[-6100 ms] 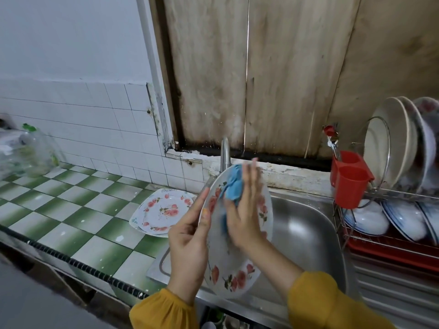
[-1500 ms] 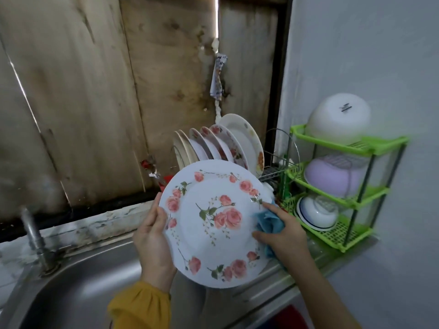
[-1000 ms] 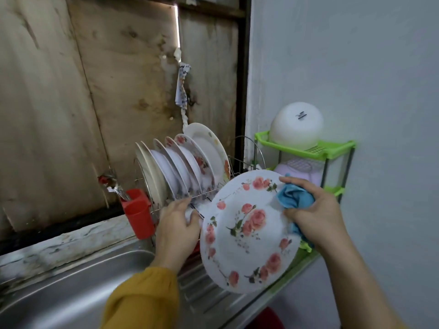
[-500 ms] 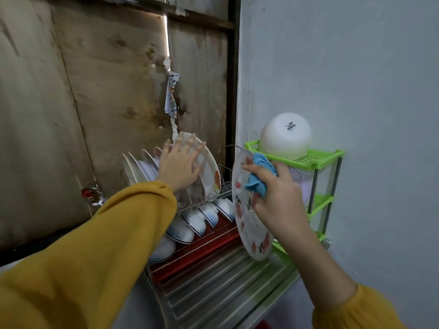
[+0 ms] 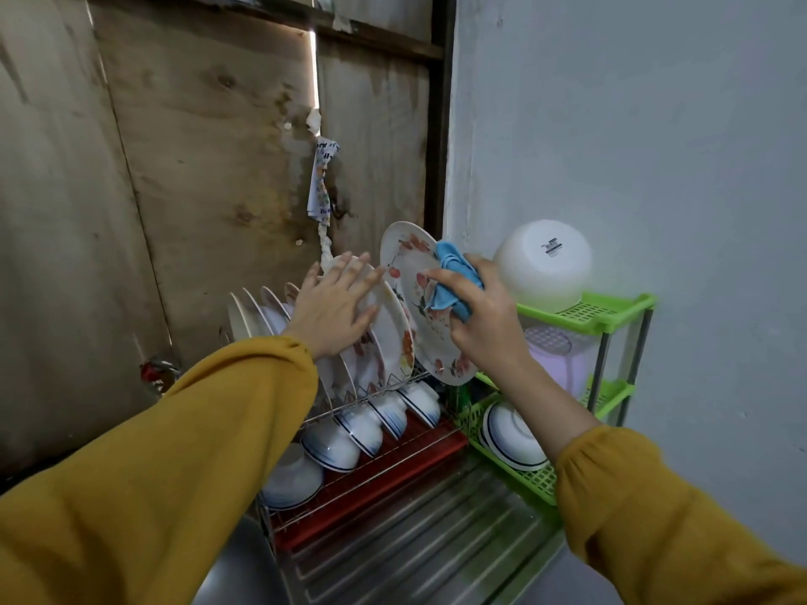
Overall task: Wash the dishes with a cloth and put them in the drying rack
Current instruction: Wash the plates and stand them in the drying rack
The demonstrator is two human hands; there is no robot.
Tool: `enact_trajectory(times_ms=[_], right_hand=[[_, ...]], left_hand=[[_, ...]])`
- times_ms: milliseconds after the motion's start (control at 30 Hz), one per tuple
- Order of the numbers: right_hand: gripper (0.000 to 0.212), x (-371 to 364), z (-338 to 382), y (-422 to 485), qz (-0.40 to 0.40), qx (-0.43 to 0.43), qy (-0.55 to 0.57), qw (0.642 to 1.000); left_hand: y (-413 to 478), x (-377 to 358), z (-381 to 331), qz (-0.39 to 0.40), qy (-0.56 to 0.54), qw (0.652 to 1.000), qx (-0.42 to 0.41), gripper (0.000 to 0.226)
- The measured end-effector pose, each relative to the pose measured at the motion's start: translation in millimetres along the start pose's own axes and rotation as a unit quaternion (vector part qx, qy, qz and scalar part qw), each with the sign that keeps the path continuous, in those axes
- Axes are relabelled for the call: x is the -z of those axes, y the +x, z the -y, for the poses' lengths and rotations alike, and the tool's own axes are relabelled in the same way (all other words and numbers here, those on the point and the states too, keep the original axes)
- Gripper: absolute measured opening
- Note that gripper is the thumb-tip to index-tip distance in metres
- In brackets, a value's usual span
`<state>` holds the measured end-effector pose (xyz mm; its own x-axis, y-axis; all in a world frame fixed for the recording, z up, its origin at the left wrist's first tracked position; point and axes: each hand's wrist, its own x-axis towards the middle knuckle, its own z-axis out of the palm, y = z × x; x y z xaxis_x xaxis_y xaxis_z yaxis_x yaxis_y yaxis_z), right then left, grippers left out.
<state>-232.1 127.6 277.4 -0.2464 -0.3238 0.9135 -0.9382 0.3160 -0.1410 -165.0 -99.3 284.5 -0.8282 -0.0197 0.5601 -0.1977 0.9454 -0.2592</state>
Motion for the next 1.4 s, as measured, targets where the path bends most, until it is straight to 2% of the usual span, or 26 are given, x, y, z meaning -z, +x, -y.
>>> enact_trajectory(times_ms=[67,200,367,433,600,733,833,933,1000,1100,1200,1300,1400], right_hand=[[0.043,-6.2,-3.1,5.3,-0.003,-0.010,0.028,1.000],[0.053,-25.3,-11.4,12.6,0.013,-0.033,0.048,0.998],[0.047,-51.8,-28.6,9.2,0.023,-0.039,0.060,0.997],[0.051,-63.4,-35.9,5.3,0.015,-0.039,0.067,0.997],[0.056,-87.4,-45.4,-3.8,0.015,-0.039,0.066,0.997],[0.056,-106.6,-49.6,-14.7,0.051,-0.046,0.081,0.994],[0.059,-115.2,-52.2,-20.7,0.042,-0.065,0.090,0.993],[0.072,-114.1,-51.1,-23.7,0.025,-0.050,0.106,0.993],[0.083,-112.6,-48.7,-26.9,0.041,-0.031,0.125,0.991],[0.088,-113.1,-46.0,-34.9,0.084,-0.007,0.127,0.988],[0.088,-108.8,-46.6,-40.3,0.088,-0.043,0.138,0.986],[0.090,-103.8,-47.9,-45.1,0.118,-0.050,0.133,0.983],[0.092,-99.5,-46.2,-48.8,0.127,-0.072,0.138,0.980]], left_hand=[[8.6,-3.9,2.8,0.004,0.008,0.999,-0.033,0.066],[16.4,-11.8,12.2,0.017,0.010,0.996,-0.087,0.070],[14.3,-11.1,12.6,0.013,-0.022,0.995,-0.091,0.071],[13.0,-13.1,13.8,0.015,-0.007,0.996,-0.090,0.071],[10.5,-18.0,12.7,0.031,0.010,0.996,-0.079,0.066],[6.3,-18.1,9.7,0.038,0.014,0.997,-0.062,0.074],[3.5,-17.7,9.3,0.034,0.017,0.998,-0.055,0.073],[2.8,-19.3,9.3,0.032,0.024,0.998,-0.052,0.073],[3.0,-20.3,9.2,0.026,0.025,0.998,-0.053,0.071],[3.3,-22.1,10.1,0.010,0.027,0.998,-0.052,0.074],[2.5,-21.6,8.7,0.011,0.029,0.999,-0.045,0.078],[0.5,-21.6,4.9,0.025,0.041,0.999,-0.016,0.075],[-6.9,-20.8,-4.2,0.052,0.069,0.995,0.058,0.072]])
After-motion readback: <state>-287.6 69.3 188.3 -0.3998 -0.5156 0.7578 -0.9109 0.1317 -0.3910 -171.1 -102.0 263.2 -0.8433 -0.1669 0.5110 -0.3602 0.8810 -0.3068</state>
